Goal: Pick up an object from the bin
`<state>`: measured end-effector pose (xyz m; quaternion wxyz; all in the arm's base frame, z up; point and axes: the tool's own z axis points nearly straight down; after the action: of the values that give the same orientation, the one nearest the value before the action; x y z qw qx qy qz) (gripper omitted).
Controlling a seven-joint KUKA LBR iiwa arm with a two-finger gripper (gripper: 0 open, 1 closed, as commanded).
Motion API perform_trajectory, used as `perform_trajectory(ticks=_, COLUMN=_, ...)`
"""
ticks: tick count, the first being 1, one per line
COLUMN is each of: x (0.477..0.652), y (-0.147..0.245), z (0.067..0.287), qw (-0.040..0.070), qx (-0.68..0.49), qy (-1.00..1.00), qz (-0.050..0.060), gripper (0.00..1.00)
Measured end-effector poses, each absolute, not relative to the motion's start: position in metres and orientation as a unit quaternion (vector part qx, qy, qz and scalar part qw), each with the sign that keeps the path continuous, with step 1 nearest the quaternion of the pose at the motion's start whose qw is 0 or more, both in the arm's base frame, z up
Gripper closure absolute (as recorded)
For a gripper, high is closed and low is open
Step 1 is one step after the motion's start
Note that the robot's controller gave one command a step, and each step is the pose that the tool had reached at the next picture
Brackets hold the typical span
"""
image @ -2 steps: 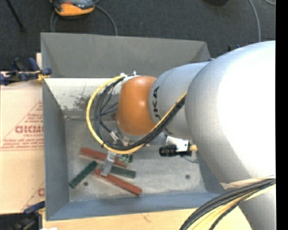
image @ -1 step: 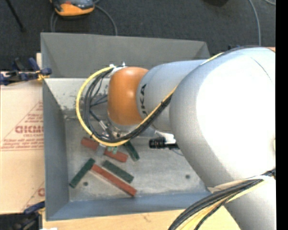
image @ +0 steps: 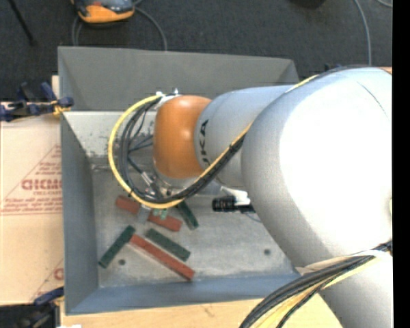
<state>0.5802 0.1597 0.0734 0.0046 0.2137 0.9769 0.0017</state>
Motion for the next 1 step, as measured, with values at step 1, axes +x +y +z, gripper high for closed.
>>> perform_trajectory(ticks=1, x=0.5787, y=0.1592, z=0.0777, qw=0.002, qx=0.214, qy=0.977, qz=0.001, gripper=1.00)
